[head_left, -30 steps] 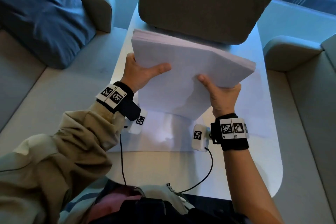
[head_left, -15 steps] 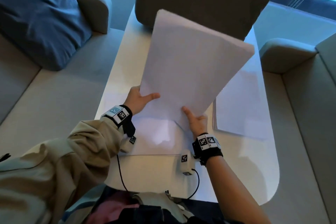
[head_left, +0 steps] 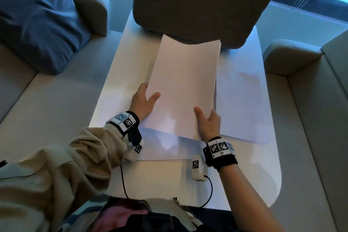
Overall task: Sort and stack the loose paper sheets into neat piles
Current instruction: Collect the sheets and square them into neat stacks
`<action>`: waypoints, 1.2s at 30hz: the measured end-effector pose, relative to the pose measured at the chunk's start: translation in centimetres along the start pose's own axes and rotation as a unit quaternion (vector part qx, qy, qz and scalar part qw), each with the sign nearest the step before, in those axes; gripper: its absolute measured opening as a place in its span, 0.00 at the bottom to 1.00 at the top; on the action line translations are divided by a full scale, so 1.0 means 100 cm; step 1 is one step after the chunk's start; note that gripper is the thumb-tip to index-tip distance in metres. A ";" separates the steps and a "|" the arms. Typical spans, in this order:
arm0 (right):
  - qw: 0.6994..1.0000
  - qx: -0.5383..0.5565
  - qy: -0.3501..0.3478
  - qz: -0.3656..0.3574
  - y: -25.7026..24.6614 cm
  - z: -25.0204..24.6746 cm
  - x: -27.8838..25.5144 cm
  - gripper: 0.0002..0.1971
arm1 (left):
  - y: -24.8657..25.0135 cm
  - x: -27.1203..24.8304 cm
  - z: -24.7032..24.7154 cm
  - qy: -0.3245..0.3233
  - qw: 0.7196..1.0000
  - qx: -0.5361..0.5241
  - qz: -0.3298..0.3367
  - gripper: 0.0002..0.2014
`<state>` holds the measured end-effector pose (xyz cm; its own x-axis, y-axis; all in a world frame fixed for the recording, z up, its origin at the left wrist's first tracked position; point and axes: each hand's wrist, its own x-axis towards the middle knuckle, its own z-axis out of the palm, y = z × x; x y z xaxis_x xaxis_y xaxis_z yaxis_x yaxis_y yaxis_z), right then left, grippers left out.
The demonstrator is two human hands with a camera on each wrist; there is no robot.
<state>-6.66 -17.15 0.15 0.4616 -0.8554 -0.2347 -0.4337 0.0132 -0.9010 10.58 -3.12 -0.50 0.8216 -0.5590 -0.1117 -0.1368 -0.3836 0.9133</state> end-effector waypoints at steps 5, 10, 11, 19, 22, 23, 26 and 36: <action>0.997 -0.074 -0.025 0.029 -0.005 -0.026 0.009 0.21 | 0.031 0.006 0.022 0.035 0.999 0.004 0.041 0.22; 0.991 -0.126 0.002 0.032 -0.008 -0.074 0.019 0.15 | 0.061 0.004 0.065 0.026 0.997 -0.052 0.044 0.21; 0.991 -0.131 0.018 0.028 -0.007 -0.086 0.021 0.18 | 0.068 0.003 0.077 0.023 0.997 -0.067 0.039 0.20; 0.991 -0.119 0.066 -0.009 0.022 -0.165 0.049 0.23 | 0.091 0.001 0.159 -0.023 0.991 -0.132 0.023 0.23; 0.992 -0.094 0.082 0.005 0.036 -0.191 0.068 0.16 | 0.097 -0.004 0.186 -0.034 0.995 -0.090 0.005 0.27; 0.993 -0.085 0.084 0.007 0.041 -0.198 0.073 0.16 | 0.097 -0.005 0.196 -0.041 0.997 -0.072 -0.010 0.29; 0.995 -0.051 0.080 0.019 0.059 -0.211 0.083 0.13 | 0.096 -0.008 0.220 -0.067 0.996 -0.033 -0.051 0.32; 0.970 -0.224 0.072 0.058 0.101 -0.239 0.105 0.17 | 0.071 -0.009 0.254 -0.103 0.978 0.143 -0.111 0.28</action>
<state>-24.68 -38.36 -2.73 0.2915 -0.9252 -0.2430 -0.7841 -0.0857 -0.6146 -5.19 -24.01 -3.86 0.7236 -0.5636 -0.3984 -0.1414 -0.6861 0.7136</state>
